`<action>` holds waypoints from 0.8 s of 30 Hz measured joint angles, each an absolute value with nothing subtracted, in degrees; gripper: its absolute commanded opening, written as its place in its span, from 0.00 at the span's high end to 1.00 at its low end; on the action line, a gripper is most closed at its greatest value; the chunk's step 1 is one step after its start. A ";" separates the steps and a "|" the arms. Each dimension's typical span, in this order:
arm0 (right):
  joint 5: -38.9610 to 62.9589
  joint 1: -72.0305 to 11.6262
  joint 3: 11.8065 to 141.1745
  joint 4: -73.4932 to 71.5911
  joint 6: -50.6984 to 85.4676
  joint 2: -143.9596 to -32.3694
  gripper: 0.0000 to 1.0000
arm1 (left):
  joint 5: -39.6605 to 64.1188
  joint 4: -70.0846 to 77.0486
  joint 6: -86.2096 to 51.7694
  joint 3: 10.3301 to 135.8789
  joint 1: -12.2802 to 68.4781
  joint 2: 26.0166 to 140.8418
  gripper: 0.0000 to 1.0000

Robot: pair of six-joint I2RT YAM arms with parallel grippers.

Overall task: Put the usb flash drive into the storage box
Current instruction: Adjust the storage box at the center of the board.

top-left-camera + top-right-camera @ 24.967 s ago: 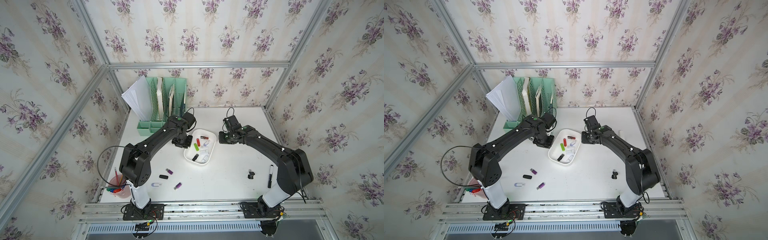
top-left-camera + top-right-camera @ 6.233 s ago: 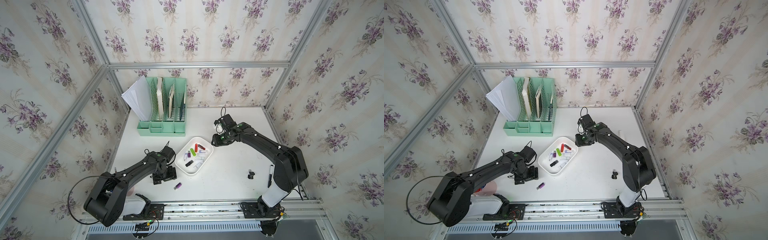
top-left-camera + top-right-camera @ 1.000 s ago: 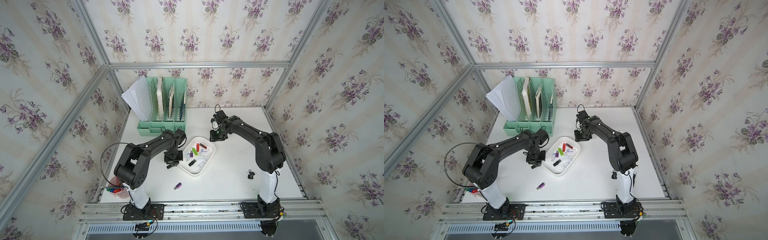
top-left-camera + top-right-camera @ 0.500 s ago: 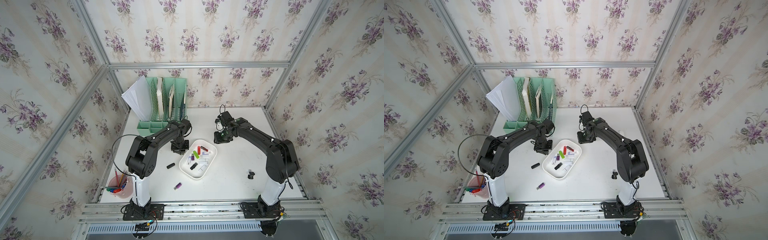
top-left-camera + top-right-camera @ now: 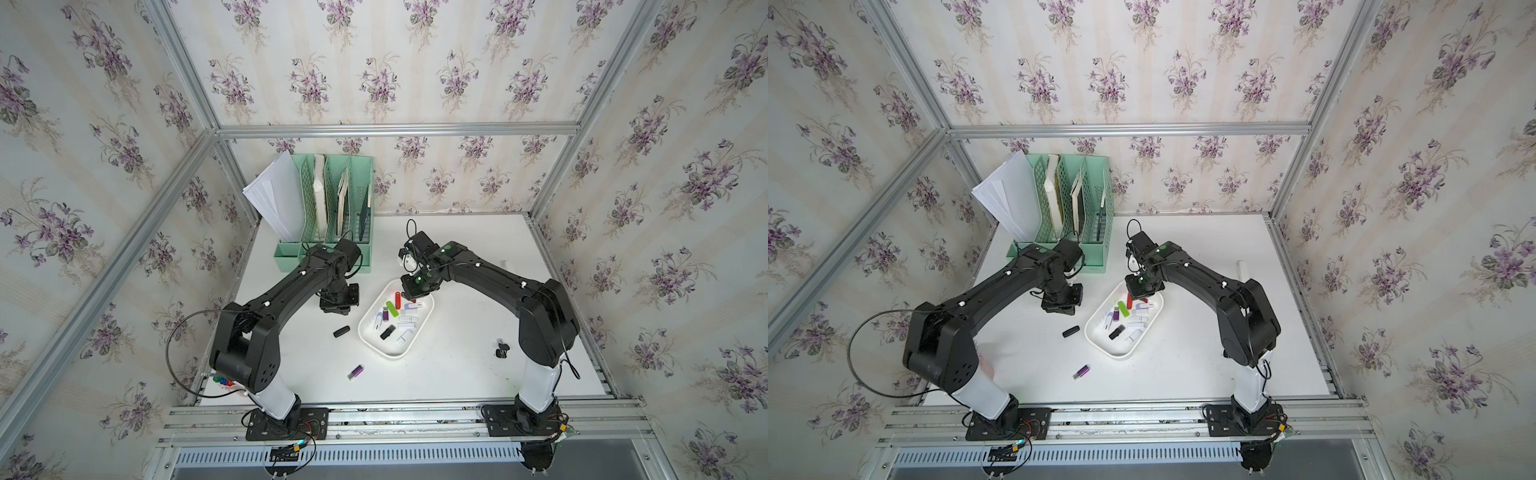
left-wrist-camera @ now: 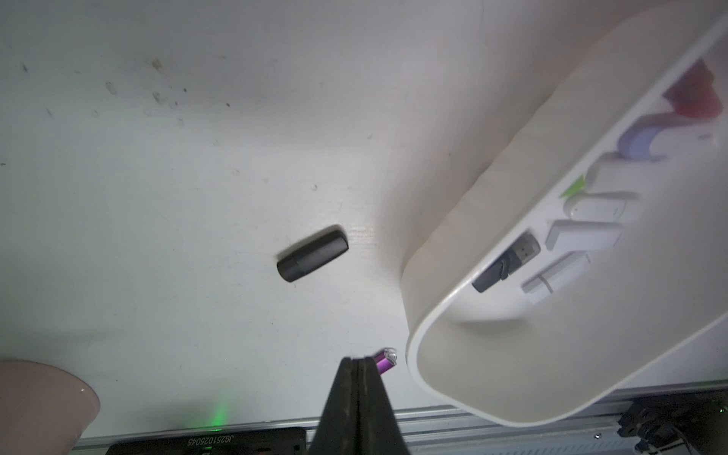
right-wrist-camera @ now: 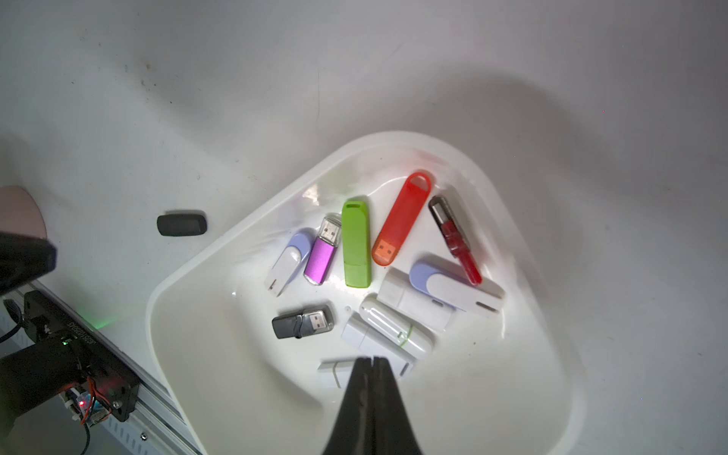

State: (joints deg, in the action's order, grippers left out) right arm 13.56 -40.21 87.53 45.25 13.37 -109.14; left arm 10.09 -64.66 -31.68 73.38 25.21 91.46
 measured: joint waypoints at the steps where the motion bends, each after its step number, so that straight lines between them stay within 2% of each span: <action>1: 13.76 -40.36 87.50 45.10 13.54 -109.73 1.00 | 10.50 -64.75 -32.25 71.99 26.22 89.80 0.91; 11: 11.33 -40.47 84.12 44.12 15.29 -110.41 1.00 | 15.31 -64.69 -40.18 62.65 35.55 79.75 0.90; 24: 9.63 -40.80 80.62 43.94 16.14 -108.84 1.00 | 17.30 -58.08 -43.42 60.38 38.22 87.07 0.89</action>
